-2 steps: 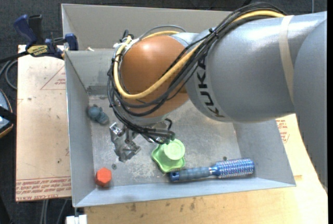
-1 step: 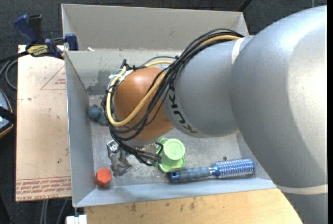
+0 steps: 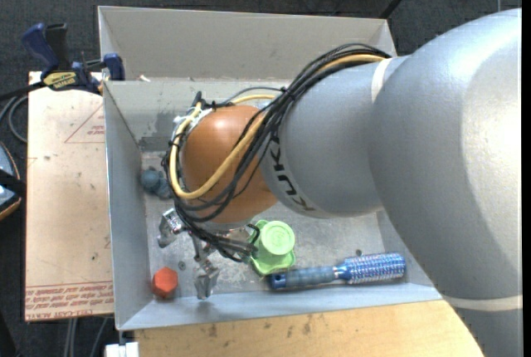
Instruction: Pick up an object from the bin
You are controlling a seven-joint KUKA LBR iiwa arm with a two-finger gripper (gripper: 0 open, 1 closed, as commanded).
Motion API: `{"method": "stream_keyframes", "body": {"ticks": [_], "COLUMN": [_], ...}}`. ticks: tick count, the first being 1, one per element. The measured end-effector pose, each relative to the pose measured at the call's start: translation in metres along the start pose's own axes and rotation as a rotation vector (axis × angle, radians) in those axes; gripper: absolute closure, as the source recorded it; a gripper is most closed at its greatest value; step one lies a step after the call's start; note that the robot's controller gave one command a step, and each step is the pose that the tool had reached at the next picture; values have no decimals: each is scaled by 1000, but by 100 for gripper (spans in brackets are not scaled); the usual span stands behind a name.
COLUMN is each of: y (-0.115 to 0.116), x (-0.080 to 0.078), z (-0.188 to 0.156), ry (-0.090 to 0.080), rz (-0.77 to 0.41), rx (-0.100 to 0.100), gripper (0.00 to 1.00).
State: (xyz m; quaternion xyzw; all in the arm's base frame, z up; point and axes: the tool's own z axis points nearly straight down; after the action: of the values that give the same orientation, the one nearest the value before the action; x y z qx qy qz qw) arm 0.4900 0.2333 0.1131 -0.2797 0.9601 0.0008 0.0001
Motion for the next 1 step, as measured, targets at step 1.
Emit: {"method": "stream_keyframes", "body": {"ticks": [1], "y": [-26], "x": [9], "z": [37], "ry": [-13], "rz": [138], "rx": [1], "gripper": [0]}}
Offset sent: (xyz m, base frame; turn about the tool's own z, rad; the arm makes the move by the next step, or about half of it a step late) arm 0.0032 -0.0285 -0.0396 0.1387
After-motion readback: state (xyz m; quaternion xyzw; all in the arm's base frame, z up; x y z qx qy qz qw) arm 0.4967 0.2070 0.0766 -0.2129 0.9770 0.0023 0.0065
